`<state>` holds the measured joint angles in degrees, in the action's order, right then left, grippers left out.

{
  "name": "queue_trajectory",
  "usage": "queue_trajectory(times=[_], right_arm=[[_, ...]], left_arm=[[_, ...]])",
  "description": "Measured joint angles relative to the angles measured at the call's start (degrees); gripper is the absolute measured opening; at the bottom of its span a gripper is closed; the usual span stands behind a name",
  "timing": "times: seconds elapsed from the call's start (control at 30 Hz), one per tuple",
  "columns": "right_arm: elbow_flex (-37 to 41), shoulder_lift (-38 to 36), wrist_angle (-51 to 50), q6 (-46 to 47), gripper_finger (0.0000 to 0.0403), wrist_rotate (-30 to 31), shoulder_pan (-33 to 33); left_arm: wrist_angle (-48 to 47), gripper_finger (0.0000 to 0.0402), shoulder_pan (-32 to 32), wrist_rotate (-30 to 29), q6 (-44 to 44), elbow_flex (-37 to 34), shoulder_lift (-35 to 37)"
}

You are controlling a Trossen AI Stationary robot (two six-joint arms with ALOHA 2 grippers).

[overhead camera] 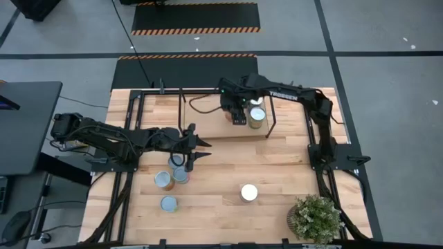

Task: Pick and place cans onto a shelf
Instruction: Put the canned pineapples on the shelf

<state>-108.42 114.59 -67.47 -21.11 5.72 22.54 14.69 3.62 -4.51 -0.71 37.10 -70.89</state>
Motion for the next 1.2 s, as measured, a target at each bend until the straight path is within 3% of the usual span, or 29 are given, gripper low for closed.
queue_trajectory(times=[0.37, 1.2], right_arm=[[0.02, 0.73, 1.24, -1.59, 0.0322, -2.78, 7.04], [0.57, 0.73, 0.05, -2.85, 0.0323, -4.2, 8.84]], left_arm=[[-0.04, 0.0151, 0.0, 0.01, -0.13, 0.0, 0.0], [-0.02, 0.0151, 0.0, 0.01, -0.07, 0.0, 0.0]])
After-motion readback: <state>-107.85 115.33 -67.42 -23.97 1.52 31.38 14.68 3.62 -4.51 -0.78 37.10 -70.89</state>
